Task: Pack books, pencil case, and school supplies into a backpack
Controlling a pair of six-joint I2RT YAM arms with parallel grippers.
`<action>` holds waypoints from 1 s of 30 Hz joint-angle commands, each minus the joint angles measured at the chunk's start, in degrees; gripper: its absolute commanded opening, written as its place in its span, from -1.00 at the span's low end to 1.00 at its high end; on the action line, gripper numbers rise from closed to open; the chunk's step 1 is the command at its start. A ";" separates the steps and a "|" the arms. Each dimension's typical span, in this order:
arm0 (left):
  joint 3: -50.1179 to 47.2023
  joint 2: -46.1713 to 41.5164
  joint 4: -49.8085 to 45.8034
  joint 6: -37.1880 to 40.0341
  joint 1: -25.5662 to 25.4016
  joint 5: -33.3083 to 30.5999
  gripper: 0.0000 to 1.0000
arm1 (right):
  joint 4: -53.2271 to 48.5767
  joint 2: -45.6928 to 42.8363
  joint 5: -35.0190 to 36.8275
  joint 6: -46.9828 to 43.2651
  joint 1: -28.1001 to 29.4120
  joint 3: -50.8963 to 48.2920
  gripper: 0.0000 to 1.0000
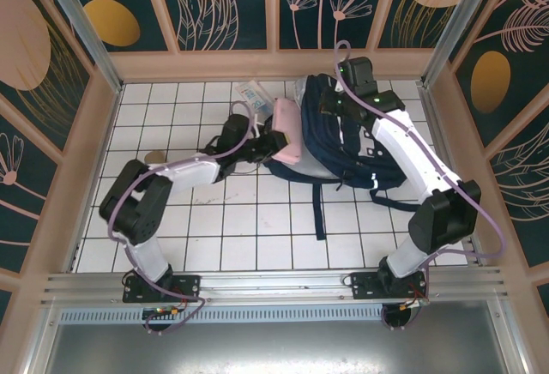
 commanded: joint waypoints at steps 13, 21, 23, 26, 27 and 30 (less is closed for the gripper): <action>19.80 19.67 -3.52 -2.74 -9.50 -5.23 -0.29 | 5.59 -6.55 -3.97 2.47 -1.13 -2.48 -1.00; 19.08 14.55 -9.91 1.25 -9.75 -9.36 0.62 | 6.62 -6.85 -4.88 2.38 -2.11 -4.58 -1.00; 19.61 13.28 -12.28 2.46 -9.66 -9.84 0.79 | 6.91 -6.72 -5.02 2.30 -2.25 -5.00 -1.00; 19.81 10.55 -16.50 4.73 -9.39 -11.87 0.96 | 7.26 -6.68 -5.24 2.15 -2.43 -5.48 -1.00; 19.68 9.32 -17.80 5.43 -9.16 -12.87 0.97 | 7.43 -6.67 -5.35 2.05 -2.59 -5.76 -1.00; 19.39 6.02 -20.59 7.42 -8.03 -14.06 0.97 | 8.08 -6.67 -5.58 2.03 -2.92 -7.04 -1.00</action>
